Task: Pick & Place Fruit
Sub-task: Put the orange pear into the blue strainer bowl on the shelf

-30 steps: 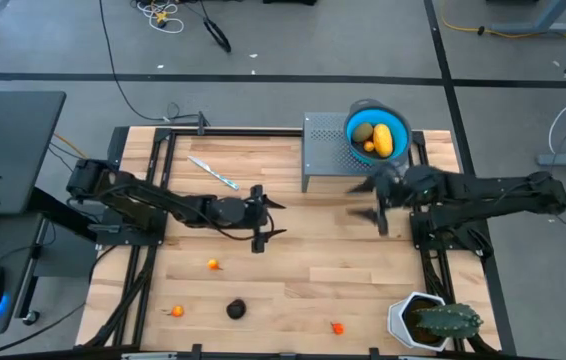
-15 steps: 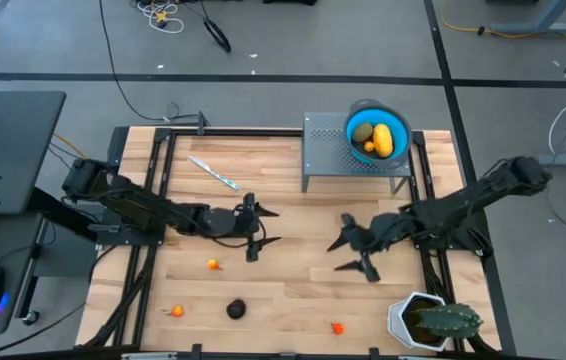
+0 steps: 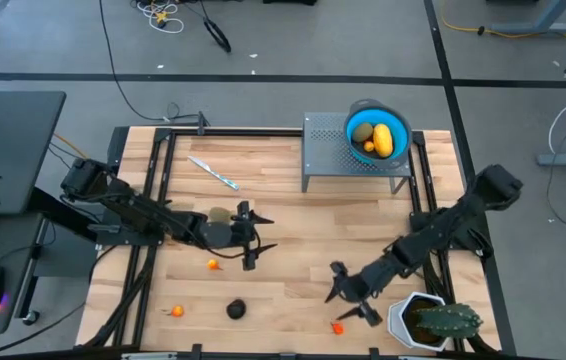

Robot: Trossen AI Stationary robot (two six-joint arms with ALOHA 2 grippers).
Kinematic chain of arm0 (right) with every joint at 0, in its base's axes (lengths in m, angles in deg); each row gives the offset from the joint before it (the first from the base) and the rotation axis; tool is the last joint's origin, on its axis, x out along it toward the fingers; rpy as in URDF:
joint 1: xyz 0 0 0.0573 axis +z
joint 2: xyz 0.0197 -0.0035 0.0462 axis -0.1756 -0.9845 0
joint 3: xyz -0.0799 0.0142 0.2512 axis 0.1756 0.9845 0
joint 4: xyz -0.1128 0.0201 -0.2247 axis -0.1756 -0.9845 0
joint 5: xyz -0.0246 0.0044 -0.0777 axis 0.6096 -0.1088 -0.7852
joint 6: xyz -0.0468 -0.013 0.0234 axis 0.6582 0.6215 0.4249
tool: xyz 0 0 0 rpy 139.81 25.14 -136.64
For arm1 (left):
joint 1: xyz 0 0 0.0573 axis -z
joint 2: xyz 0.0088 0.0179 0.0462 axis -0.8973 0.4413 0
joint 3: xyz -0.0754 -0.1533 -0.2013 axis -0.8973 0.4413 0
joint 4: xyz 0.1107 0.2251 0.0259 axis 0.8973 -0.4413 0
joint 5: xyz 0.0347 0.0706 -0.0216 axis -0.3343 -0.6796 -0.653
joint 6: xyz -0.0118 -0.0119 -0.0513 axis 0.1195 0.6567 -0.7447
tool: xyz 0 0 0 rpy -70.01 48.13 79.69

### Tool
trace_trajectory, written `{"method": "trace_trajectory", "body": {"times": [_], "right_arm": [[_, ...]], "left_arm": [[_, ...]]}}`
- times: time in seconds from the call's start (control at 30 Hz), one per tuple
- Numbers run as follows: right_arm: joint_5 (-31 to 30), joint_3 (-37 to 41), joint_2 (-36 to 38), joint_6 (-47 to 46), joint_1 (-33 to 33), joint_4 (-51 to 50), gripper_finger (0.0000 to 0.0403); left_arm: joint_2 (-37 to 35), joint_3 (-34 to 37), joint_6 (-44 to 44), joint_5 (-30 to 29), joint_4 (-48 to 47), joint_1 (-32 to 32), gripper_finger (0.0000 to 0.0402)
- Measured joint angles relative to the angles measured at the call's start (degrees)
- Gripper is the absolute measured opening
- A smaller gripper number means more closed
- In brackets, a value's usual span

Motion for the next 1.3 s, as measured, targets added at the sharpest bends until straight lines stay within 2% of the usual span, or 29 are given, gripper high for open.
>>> {"method": "trace_trajectory", "body": {"times": [0.13,0.37,0.73,1.0,1.3], "right_arm": [[0.0,0.0,-5.0,-1.0,1.1,5.5,0.0257],[-1.6,0.0,-9.7,0.2,2.5,7.0,0.0257],[-1.7,-0.8,-11.4,4.5,5.3,5.7,0.0257],[-6.0,-0.8,-11.4,5.1,5.9,1.9,0.0257],[-4.4,-0.8,-12.9,4.0,5.9,4.6,0.0257]], "left_arm": [[0.0,0.0,-2.4,-0.4,-0.4,1.0,0.0304],[0.0,0.0,-7.0,-4.0,-2.4,2.9,0.0304],[0.1,0.0,-11.2,-6.7,-3.1,4.3,0.0304],[0.1,0.0,-11.3,-7.5,-4.2,4.2,0.0304],[0.1,0.0,-10.9,-7.5,-4.9,3.9,0.0304]]}}
